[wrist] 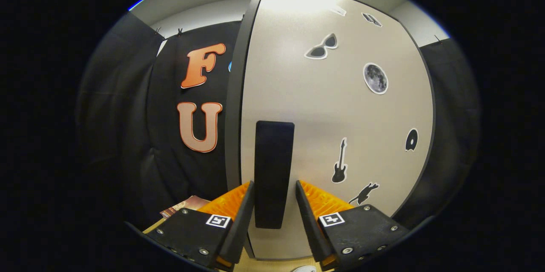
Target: Open the shoe cabinet door, grab the shoes and put them into the shoe cabinet, then close the shoe cabinet door.
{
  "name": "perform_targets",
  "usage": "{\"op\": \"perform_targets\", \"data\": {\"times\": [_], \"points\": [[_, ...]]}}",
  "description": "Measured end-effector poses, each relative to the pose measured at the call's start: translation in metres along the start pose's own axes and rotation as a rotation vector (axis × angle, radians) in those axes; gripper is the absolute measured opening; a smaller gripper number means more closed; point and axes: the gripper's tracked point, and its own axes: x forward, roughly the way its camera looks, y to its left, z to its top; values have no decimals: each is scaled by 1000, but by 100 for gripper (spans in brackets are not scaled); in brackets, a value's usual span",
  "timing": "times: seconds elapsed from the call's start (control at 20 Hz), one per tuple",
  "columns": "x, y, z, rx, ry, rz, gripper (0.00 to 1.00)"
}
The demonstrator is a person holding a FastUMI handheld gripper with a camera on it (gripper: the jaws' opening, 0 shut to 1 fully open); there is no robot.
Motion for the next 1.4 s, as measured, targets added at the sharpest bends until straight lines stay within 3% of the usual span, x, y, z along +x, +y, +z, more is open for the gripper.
{"op": "perform_targets", "data": {"times": [0.1,0.25,0.55,0.95,1.4], "points": [[1,1,1,-26,-11,-17,44],[2,2,-1,68,18,-9,36],[-3,2,-1,110,40,21,21],[-31,-5,0,120,24,80,17],[-94,-40,-6,142,38,28,17]]}}
